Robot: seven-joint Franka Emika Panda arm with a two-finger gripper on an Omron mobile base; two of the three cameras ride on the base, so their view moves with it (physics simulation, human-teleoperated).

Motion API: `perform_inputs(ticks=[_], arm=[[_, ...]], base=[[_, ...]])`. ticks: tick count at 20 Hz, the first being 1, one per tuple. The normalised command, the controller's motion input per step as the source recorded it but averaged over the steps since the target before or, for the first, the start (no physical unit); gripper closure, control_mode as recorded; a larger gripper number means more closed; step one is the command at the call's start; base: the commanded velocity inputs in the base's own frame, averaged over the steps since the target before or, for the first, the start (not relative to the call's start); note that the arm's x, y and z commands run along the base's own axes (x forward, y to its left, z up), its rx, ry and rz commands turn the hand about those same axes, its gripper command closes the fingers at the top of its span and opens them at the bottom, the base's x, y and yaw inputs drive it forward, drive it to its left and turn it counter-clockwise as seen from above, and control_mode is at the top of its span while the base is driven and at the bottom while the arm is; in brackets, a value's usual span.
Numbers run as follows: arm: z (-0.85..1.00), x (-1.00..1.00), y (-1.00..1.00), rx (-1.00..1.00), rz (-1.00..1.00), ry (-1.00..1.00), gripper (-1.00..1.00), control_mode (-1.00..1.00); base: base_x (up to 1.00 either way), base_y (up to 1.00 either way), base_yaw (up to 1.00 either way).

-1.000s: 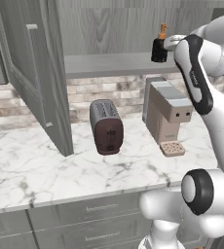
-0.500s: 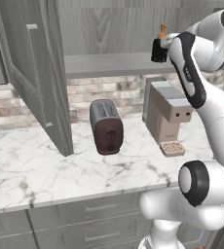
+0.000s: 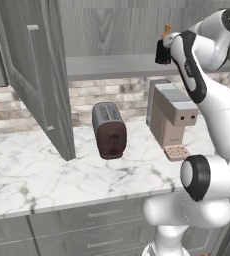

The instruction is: Open the cabinet. Pick the soap dispenser and place it next to the sink. Then close the cabinet.

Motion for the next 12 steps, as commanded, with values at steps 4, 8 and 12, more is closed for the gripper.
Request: perform_inputs(ticks=[4, 8, 12], arm=[[0.06, 0.25, -0.14, 0.0, 0.0, -0.01, -1.0, -1.0], [0.02, 0.22, -0.07, 0.0, 0.0, -0.02, -1.0, -1.0], [0.0, 0.24, -0.01, 0.0, 0.0, 0.0, -1.0, -1.0]], base=[[0.0, 0.0, 0.0], [0.0, 0.0, 0.0], [0.0, 0.0, 0.0]])
